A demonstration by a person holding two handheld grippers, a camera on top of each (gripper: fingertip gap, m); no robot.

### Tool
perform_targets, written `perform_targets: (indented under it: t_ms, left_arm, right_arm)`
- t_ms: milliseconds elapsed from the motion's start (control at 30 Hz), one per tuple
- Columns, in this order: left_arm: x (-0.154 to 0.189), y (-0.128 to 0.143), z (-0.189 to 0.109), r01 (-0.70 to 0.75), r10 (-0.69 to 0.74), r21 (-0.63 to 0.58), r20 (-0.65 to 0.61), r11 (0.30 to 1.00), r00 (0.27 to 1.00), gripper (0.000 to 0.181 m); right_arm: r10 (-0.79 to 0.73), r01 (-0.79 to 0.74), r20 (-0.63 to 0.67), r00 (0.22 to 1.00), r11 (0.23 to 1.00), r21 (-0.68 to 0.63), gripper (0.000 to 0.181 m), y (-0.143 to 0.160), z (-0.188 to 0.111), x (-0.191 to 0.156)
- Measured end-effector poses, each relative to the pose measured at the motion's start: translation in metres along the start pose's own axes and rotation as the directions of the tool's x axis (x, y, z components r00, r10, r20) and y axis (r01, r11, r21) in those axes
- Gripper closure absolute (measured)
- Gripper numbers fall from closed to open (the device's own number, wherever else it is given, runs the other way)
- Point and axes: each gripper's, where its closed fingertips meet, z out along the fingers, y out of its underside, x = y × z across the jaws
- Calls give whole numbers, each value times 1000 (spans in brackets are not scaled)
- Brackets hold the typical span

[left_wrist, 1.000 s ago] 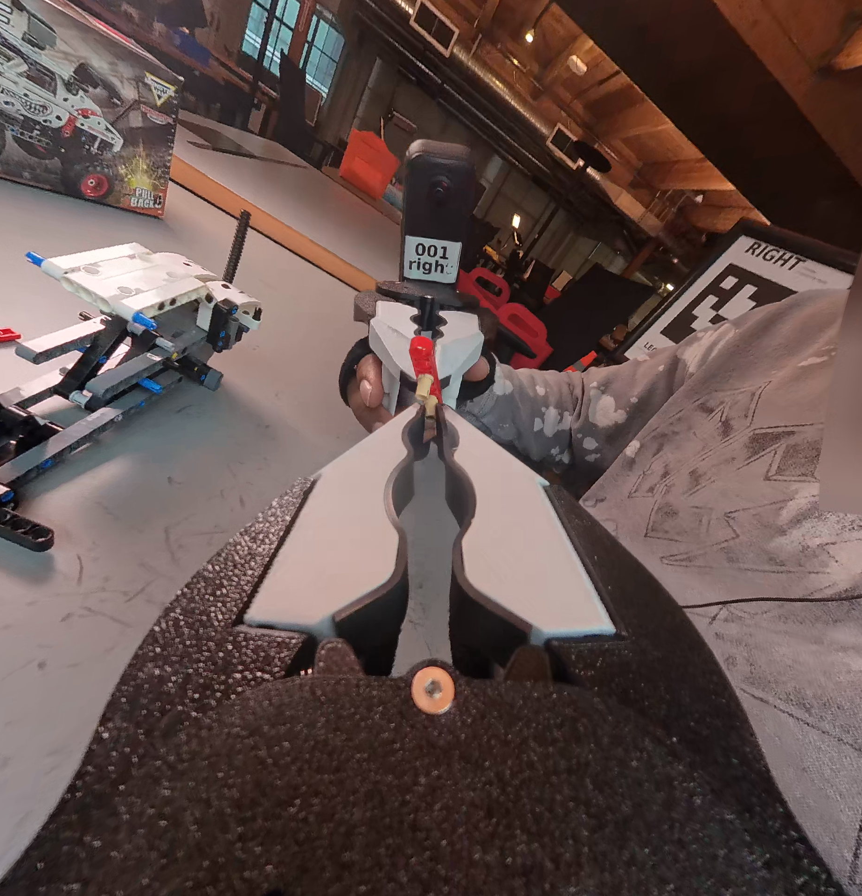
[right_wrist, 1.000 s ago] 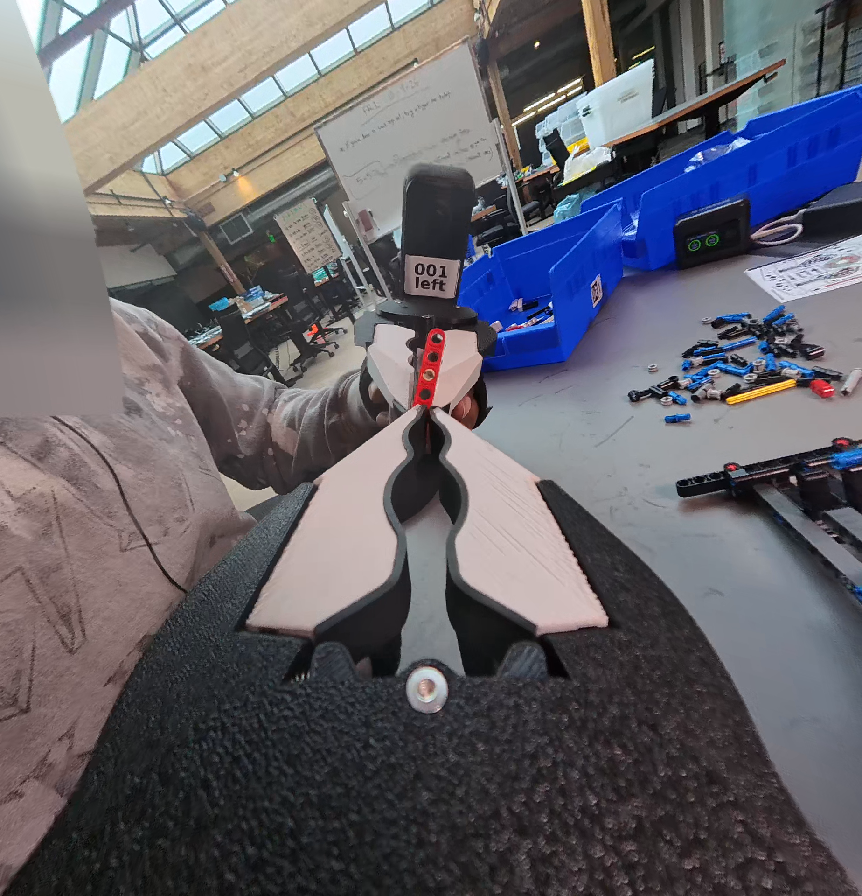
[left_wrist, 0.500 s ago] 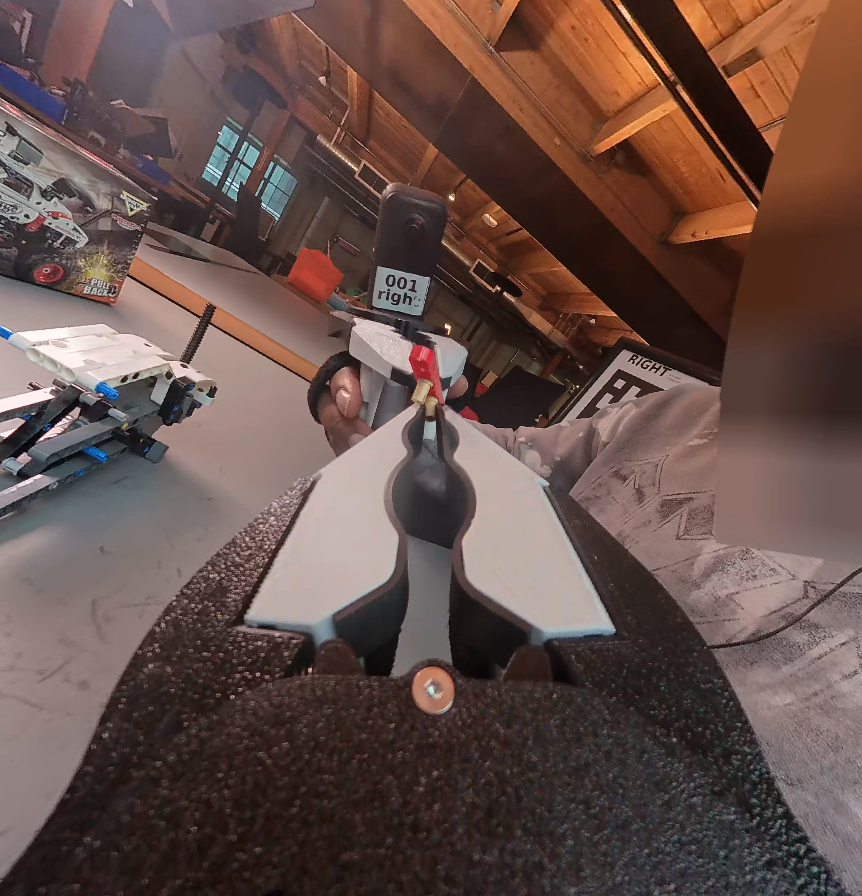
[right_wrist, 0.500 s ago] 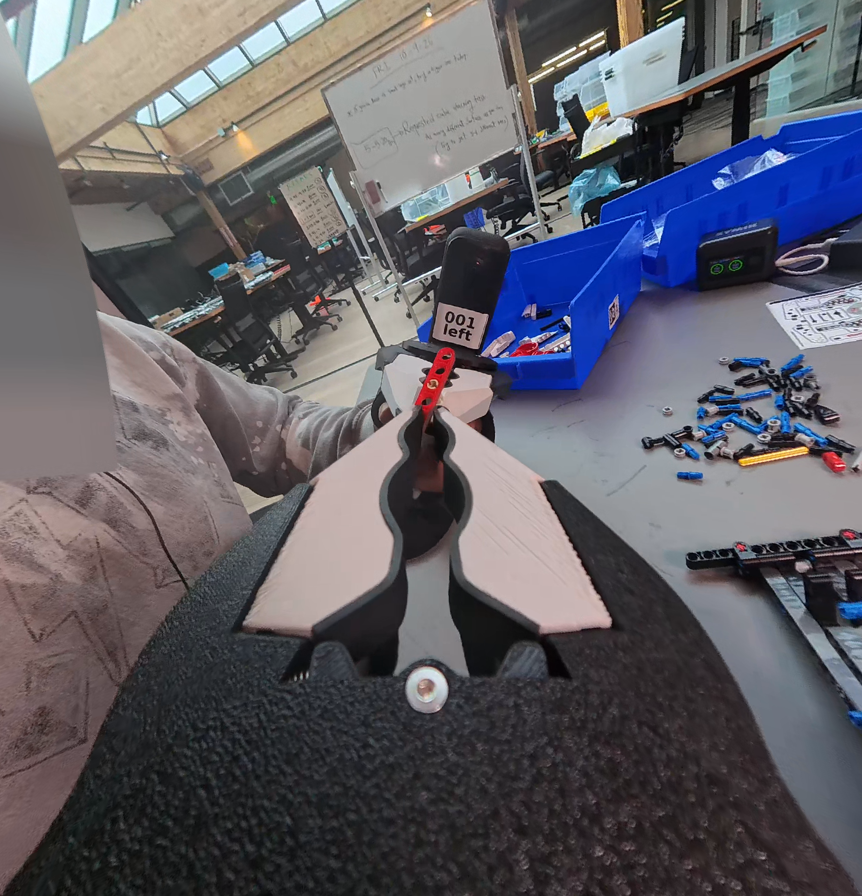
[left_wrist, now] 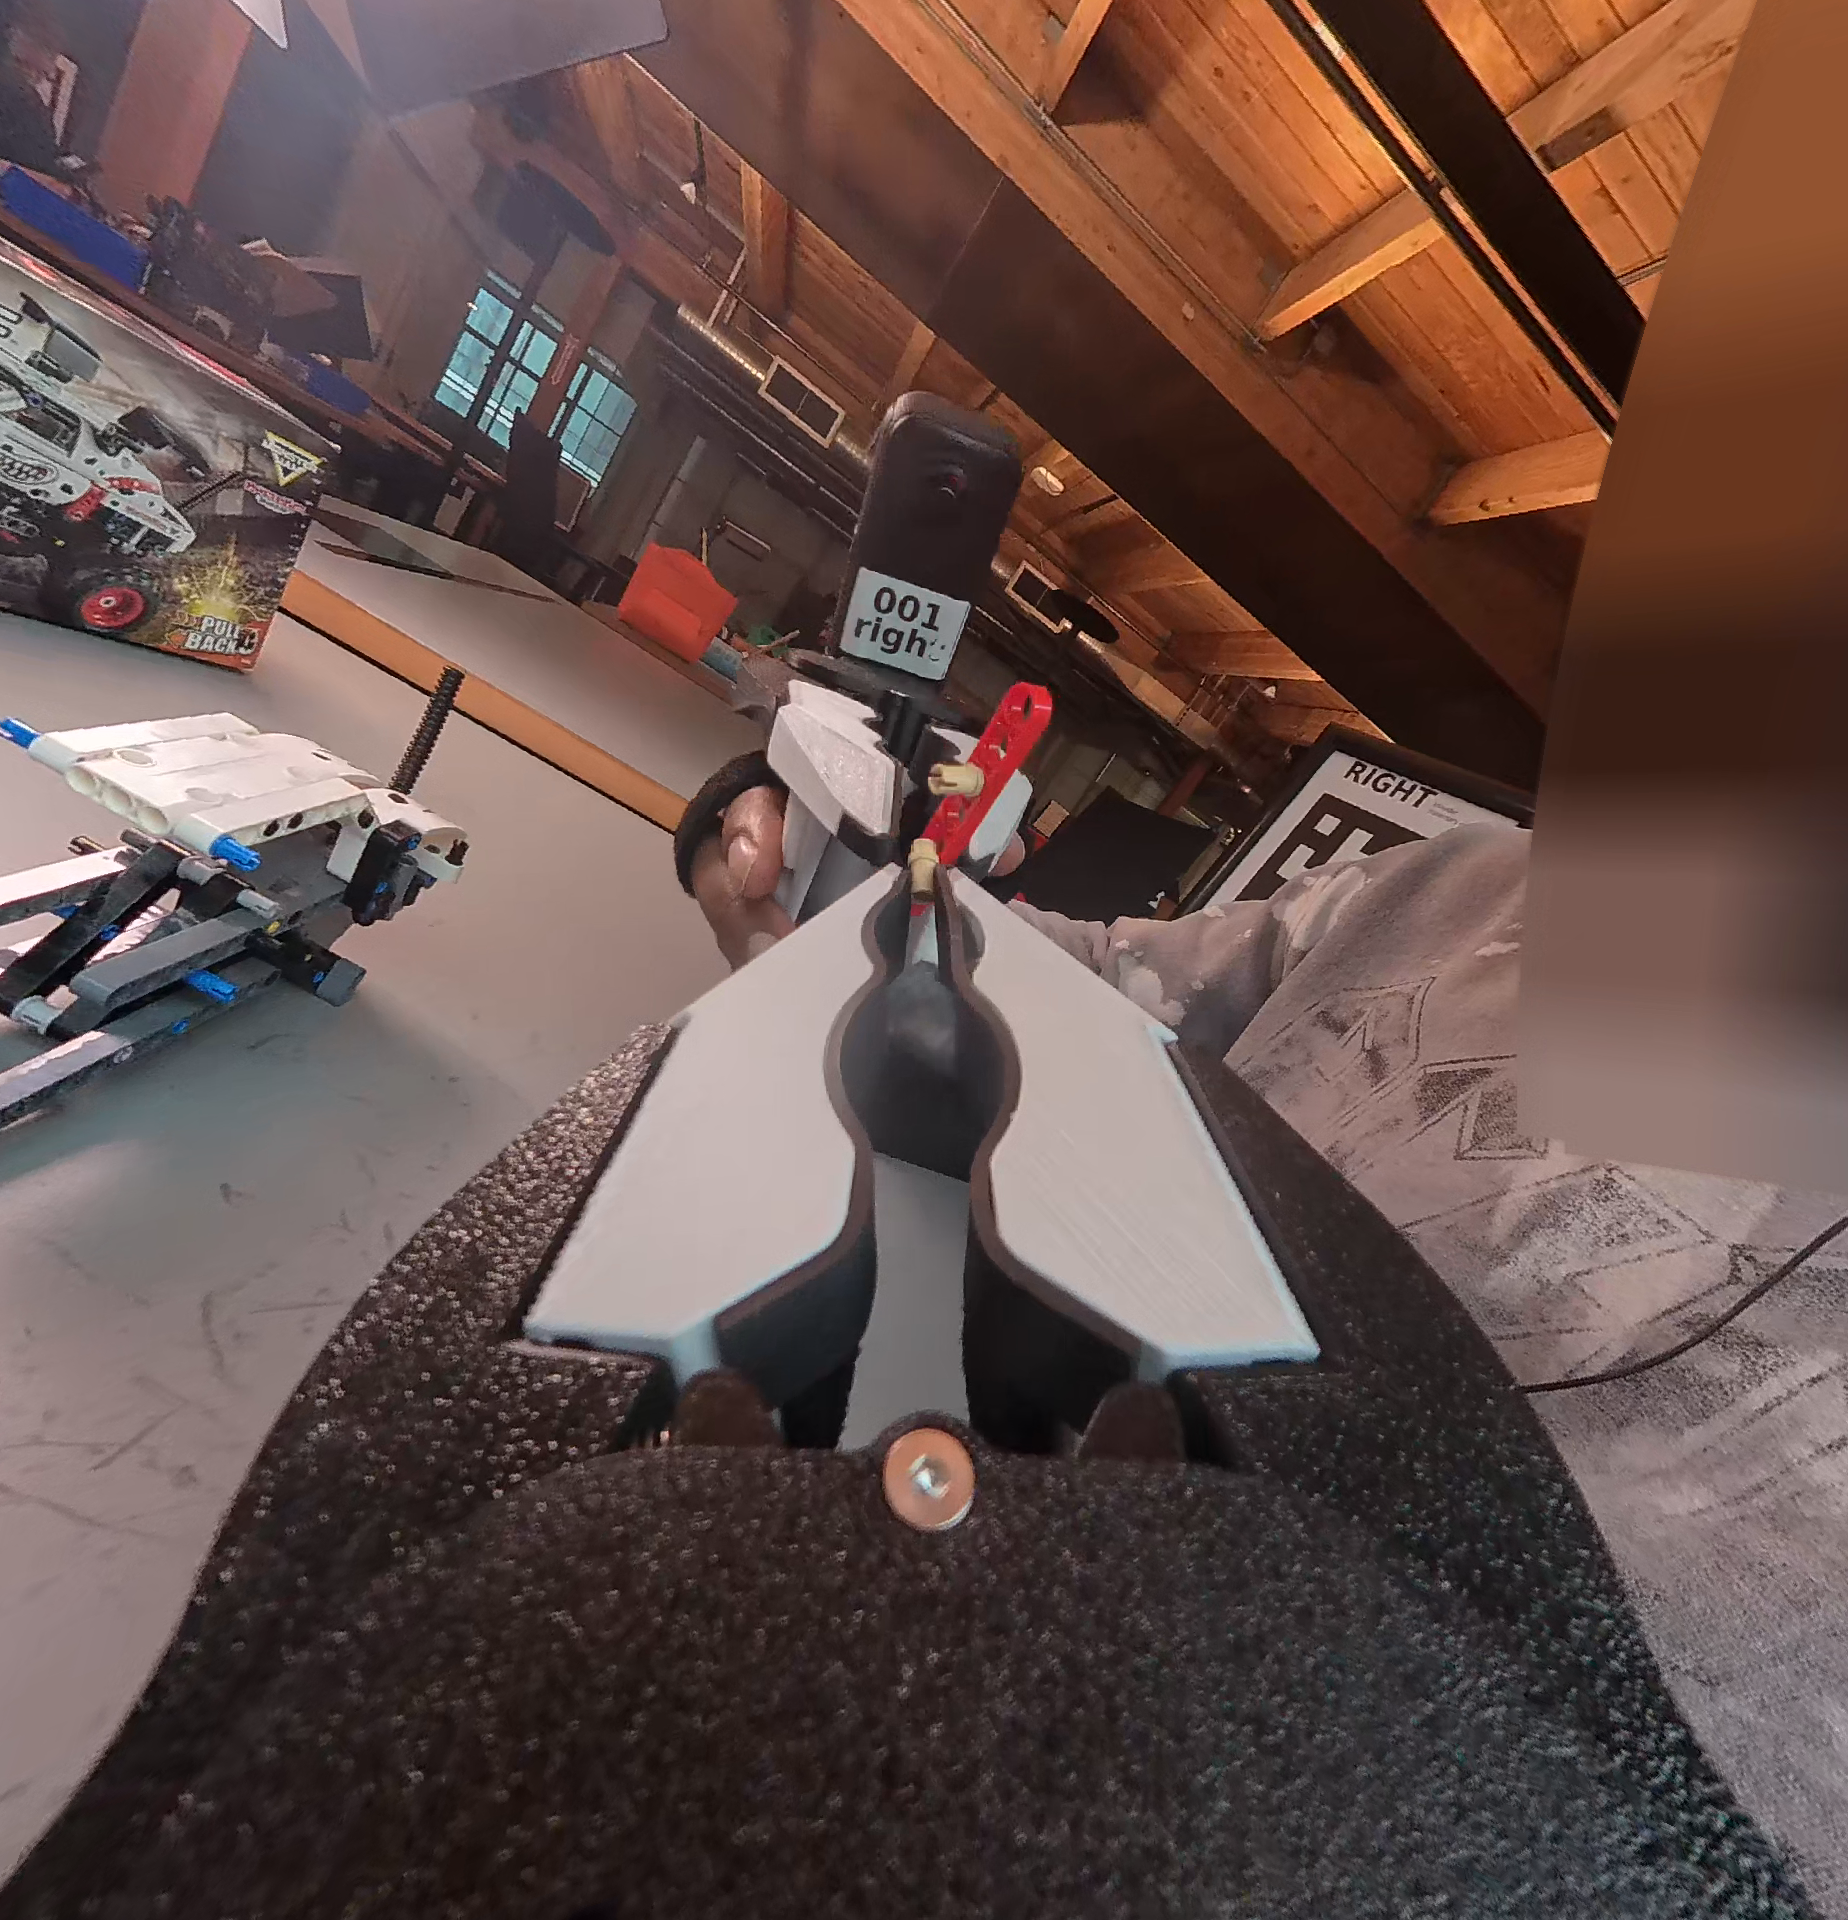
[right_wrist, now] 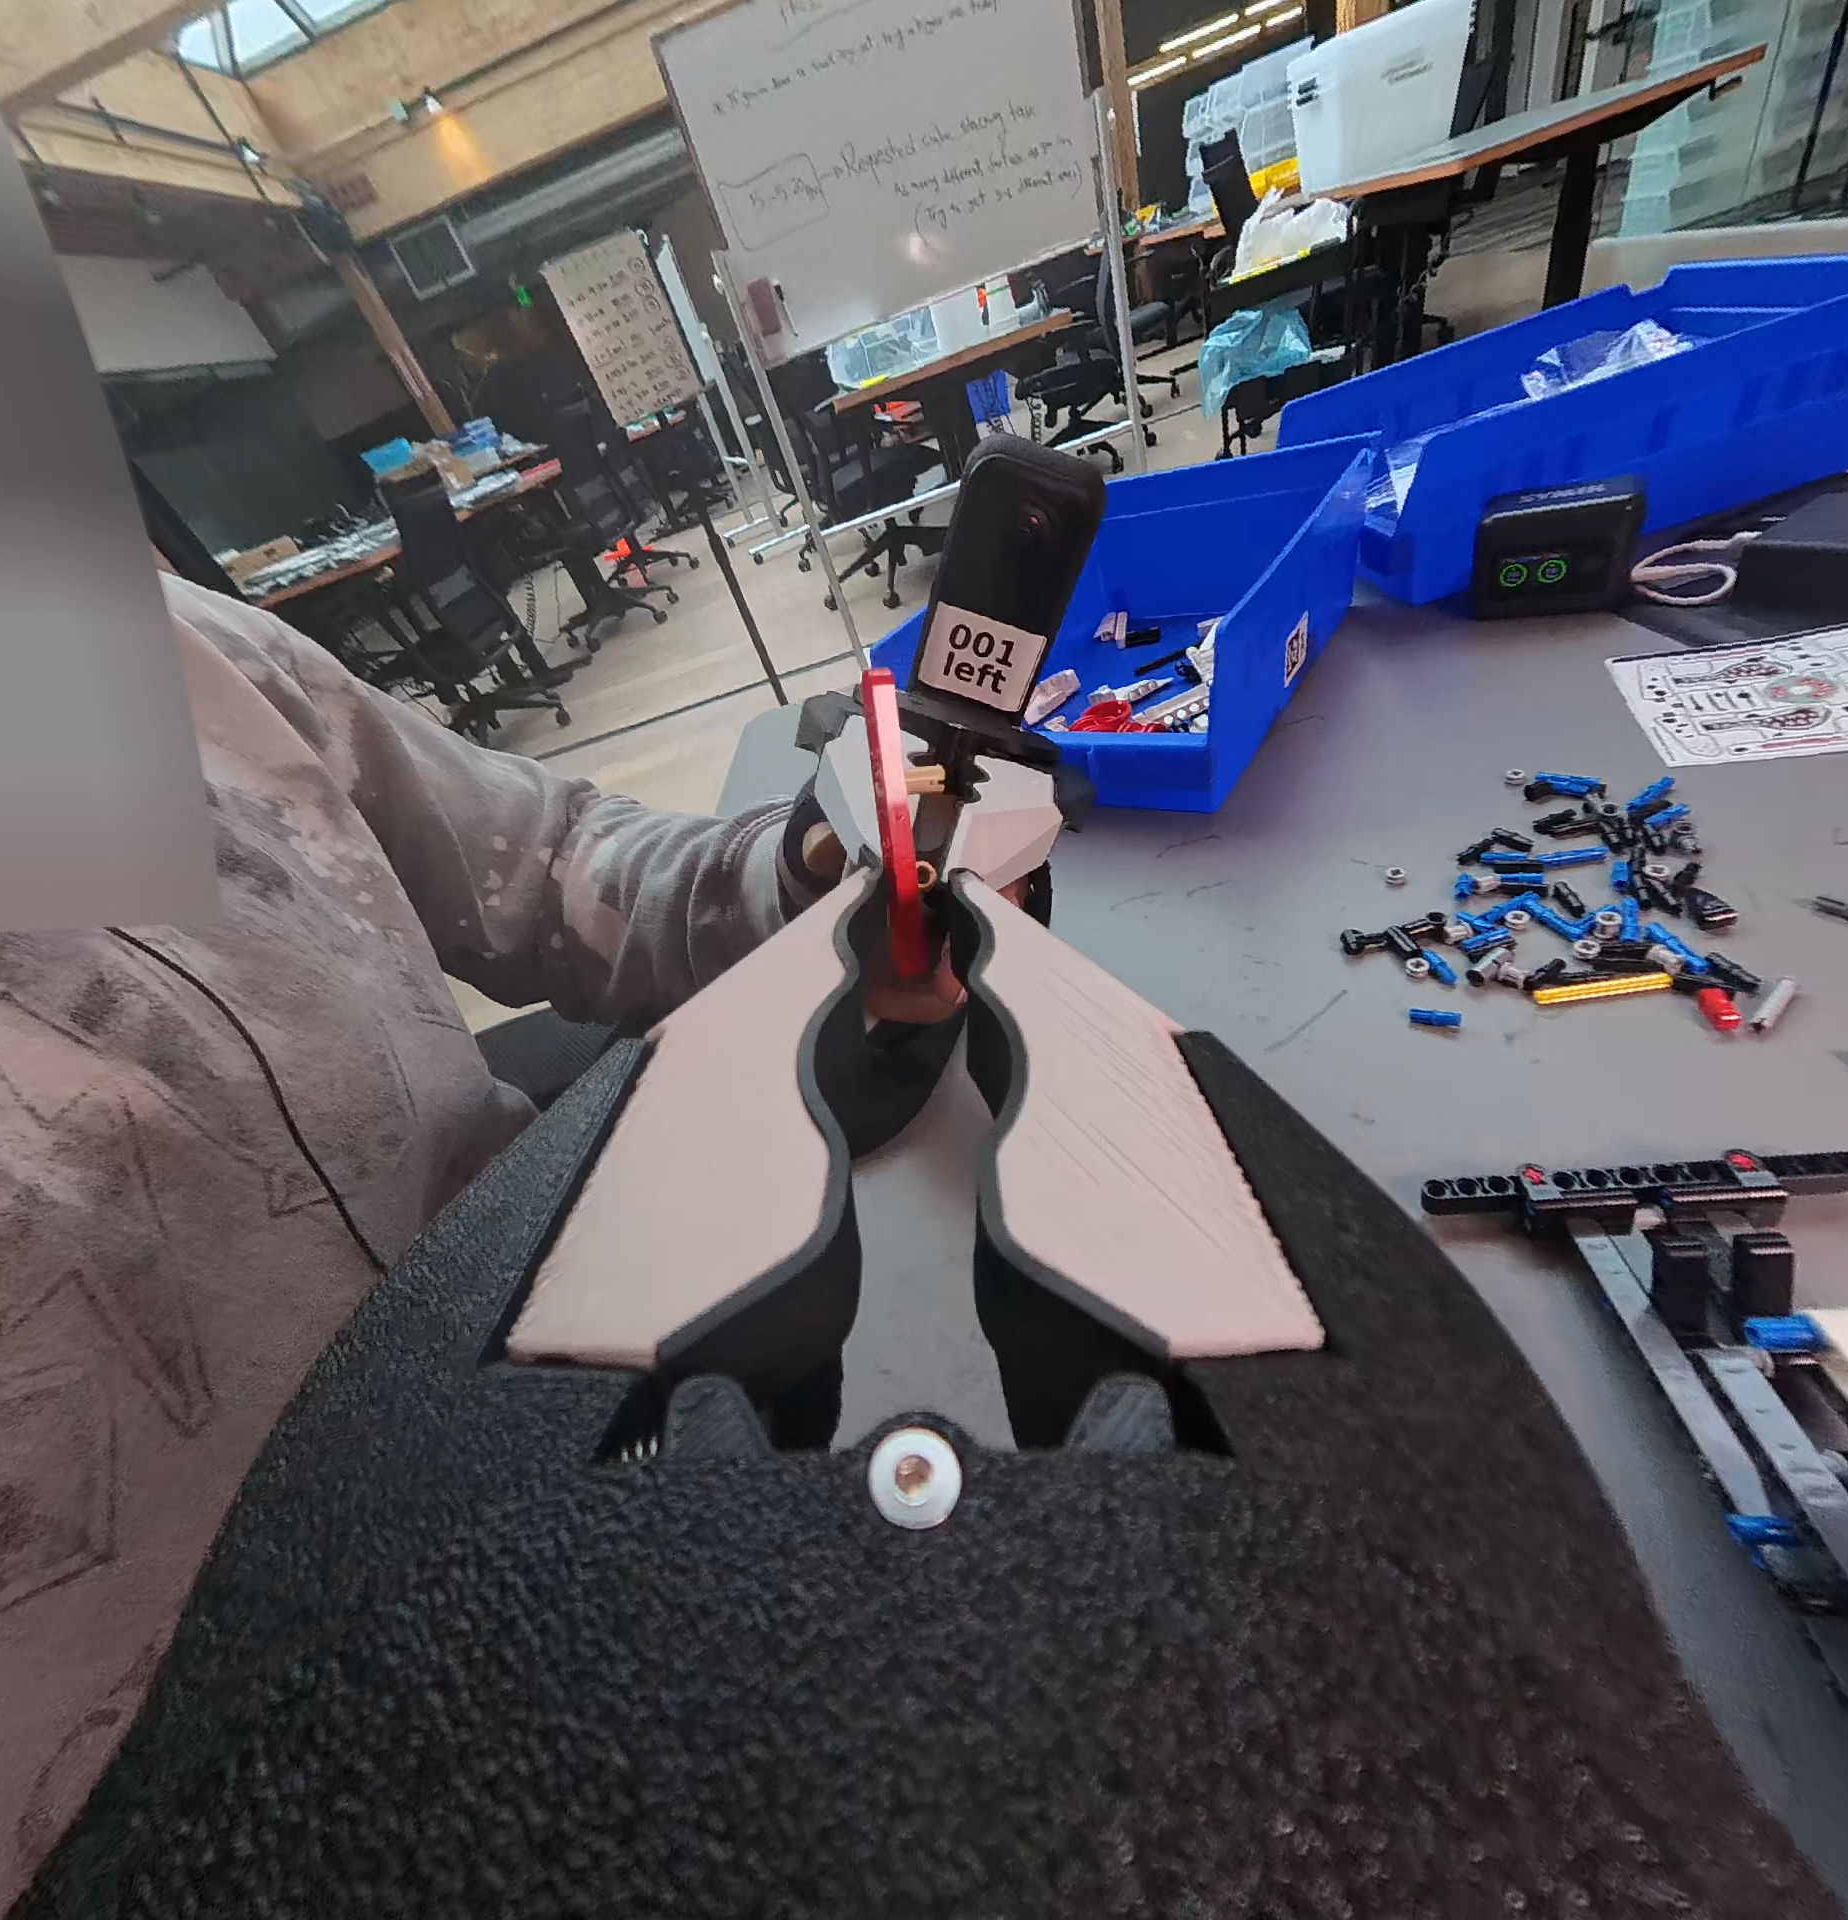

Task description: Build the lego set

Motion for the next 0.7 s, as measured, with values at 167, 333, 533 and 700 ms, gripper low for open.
perform_targets:
  t_ms: [167,333,533,700]
  left_arm:
    - [0,1,0,-7,7,-6,4,1000,1000,178]
    - [0,2,0,-8,8,-14,2,1000,1000,178]
    - [-2,6,1,-13,14,-36,10,999,1000,178]
    - [-2,23,1,-75,84,-193,38,978,996,179]
  right_arm:
    - [-22,22,-16,1000,1000,11,171,-3,-3,0]
    - [-24,24,-13,1000,999,21,174,-2,-4,-1]
    - [-29,29,-16,999,1000,0,174,4,-4,1]
    - [-30,34,51,998,997,-69,174,17,-5,-4]
